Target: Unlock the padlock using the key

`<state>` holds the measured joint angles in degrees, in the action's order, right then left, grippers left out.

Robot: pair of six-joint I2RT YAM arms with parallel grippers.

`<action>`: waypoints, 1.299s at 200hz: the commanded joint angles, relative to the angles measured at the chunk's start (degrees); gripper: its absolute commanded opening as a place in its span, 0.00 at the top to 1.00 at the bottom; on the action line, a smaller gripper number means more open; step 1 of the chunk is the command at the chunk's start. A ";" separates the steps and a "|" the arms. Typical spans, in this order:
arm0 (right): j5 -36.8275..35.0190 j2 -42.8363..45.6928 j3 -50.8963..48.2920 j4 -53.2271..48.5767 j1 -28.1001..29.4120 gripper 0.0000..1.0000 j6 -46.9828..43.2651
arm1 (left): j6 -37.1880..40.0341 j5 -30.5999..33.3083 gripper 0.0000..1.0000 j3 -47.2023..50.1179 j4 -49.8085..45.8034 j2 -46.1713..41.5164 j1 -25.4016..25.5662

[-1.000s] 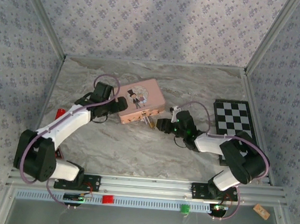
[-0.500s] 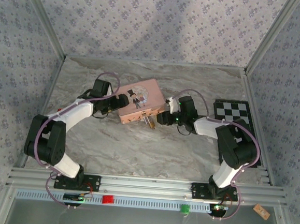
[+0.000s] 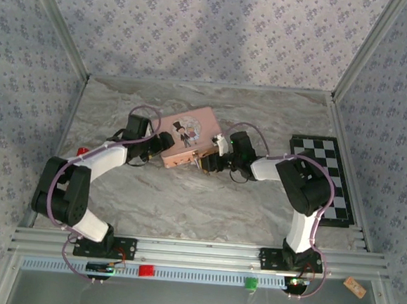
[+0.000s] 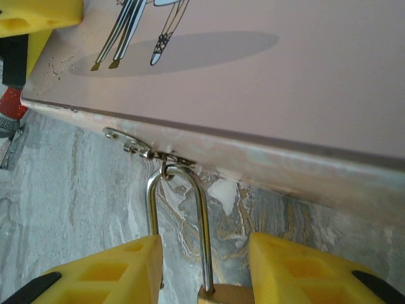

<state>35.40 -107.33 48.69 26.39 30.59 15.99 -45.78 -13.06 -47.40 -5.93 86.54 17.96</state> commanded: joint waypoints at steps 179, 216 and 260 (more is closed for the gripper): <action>2.66 -4.30 2.10 4.91 1.59 0.75 1.23 | -4.55 1.59 0.17 1.64 -0.13 0.21 1.38; 2.29 -3.77 1.89 5.56 1.59 0.86 2.23 | -4.49 2.06 0.17 1.60 -0.54 0.51 1.52; -1.87 -1.77 1.13 5.00 3.49 0.92 5.13 | -5.09 3.39 0.17 2.34 -0.45 0.47 1.95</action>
<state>36.27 -110.78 49.47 31.48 32.36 19.05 -50.68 -11.84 -45.52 -3.84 85.60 19.03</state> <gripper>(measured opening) 0.102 0.828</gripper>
